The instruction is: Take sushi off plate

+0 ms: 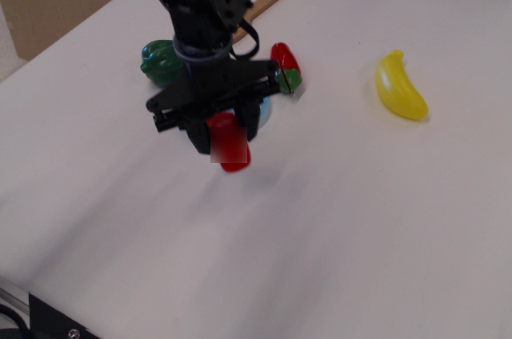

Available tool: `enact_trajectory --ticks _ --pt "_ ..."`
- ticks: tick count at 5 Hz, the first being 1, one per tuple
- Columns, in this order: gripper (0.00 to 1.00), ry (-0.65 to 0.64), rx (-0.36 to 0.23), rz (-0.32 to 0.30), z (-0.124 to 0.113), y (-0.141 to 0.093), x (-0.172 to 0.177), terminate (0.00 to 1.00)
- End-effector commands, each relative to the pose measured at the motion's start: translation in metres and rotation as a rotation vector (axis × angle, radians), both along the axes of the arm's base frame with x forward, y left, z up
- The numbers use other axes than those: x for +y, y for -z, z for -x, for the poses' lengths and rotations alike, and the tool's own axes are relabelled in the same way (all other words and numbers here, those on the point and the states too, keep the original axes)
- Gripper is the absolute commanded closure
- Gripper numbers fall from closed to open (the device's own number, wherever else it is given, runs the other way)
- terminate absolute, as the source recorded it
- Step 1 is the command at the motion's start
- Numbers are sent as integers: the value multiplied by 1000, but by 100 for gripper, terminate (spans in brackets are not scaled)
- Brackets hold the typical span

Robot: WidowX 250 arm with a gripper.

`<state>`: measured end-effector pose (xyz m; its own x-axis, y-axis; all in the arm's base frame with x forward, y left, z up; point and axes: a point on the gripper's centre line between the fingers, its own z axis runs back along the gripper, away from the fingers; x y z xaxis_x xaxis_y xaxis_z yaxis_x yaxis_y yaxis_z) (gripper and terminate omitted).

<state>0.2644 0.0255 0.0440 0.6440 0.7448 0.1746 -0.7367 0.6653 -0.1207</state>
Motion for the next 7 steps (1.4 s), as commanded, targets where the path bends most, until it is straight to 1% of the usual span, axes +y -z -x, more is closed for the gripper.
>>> enact_trajectory --ticks 1,2,3,4,5,6,7 --pt "100 -5 5 -4 14 12 12 0" --pt "100 -32 1 0 22 14 21 0" --pt "100 -49 12 -8 26 18 29 0" --pt "0 -43 13 13 27 18 32 0" --pt "0 -25 4 13 25 13 31 0" --pt "0 -16 -31 18 19 0 28 0" --pt "0 9 -87 20 9 -24 20 0"
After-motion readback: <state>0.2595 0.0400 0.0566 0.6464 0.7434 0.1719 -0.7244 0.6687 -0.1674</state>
